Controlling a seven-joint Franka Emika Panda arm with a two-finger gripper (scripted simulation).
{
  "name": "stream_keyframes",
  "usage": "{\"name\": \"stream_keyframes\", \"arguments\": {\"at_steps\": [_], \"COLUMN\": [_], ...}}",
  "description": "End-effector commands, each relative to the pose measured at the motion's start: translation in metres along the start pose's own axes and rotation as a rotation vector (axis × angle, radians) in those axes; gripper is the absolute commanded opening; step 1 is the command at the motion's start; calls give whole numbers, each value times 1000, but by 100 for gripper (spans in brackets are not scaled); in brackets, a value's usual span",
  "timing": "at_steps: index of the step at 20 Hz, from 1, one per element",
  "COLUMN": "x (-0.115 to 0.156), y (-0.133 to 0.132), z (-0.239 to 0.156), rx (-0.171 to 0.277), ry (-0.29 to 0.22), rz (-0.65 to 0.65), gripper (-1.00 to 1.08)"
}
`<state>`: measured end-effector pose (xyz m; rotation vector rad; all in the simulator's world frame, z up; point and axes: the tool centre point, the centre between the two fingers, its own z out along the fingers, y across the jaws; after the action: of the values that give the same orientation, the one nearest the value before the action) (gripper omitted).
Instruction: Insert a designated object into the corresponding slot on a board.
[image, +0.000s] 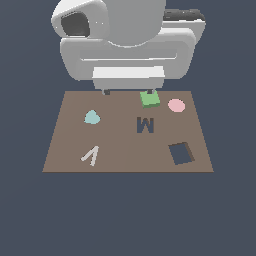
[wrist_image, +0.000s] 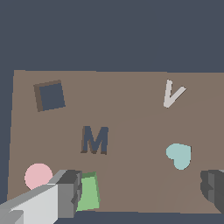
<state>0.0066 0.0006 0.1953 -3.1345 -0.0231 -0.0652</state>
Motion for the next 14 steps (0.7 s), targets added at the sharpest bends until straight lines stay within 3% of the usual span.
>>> {"name": "stream_keyframes", "arguments": {"at_steps": [1,14], "x": [0,-28], "y": [0,-22], "z": [0,35], "rx": [0,0], "ry": [0,-11], "rz": [0,-41], "gripper": [100,100]}}
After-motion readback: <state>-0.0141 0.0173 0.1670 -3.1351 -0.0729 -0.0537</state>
